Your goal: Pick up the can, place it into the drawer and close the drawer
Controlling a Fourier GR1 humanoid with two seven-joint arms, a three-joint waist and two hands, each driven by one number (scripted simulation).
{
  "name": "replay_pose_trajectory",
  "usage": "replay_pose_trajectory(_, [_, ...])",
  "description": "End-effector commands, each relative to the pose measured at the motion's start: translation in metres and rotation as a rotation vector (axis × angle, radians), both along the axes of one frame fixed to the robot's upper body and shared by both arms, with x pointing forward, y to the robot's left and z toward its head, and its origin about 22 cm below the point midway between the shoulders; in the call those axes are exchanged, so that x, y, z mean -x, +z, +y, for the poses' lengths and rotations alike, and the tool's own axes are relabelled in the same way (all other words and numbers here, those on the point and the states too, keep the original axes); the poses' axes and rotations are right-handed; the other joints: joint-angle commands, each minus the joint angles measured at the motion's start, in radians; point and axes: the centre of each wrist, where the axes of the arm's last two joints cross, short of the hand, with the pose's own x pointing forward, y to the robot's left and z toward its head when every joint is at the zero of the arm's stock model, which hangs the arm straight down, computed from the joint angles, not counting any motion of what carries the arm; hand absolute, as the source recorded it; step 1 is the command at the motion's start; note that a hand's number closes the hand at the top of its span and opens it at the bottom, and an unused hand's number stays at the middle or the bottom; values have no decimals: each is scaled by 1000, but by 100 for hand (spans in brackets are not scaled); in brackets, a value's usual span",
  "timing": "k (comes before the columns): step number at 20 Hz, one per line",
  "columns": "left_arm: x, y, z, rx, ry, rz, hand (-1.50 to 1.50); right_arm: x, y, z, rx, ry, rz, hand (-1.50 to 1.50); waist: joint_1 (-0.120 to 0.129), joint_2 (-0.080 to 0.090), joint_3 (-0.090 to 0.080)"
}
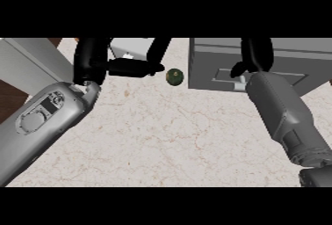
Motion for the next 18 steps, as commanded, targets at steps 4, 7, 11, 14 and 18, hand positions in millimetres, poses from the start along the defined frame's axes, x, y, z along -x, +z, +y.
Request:
replay_pose_trajectory(4, [6, -13, 9, 13, -1, 3, -150, -13, 30, 27, -141, 69, -73, -150, 17, 13, 3])
replay_pose_trajectory(7, [12, -19, 16, -11, 19, -6, -150, -11, 25, 24, -253, 139, -82, -150, 10, 2, 5])
replay_pose_trajectory(11, [17, -19, 13, -2, -6, -3, -150, -17, 43, 44, -422, 164, -87, -150, 14, -2, 4])
replay_pose_trajectory(14, [24, -28, 15, -6, 14, 9, -150, -16, 40, 40, -494, 219, -89, -150, 0, -9, 4])
replay_pose_trajectory(18, [17, -25, 28, -9, 34, 0, -150, -16, 40, 52, -686, 258, -105, -150, -15, -6, 3])
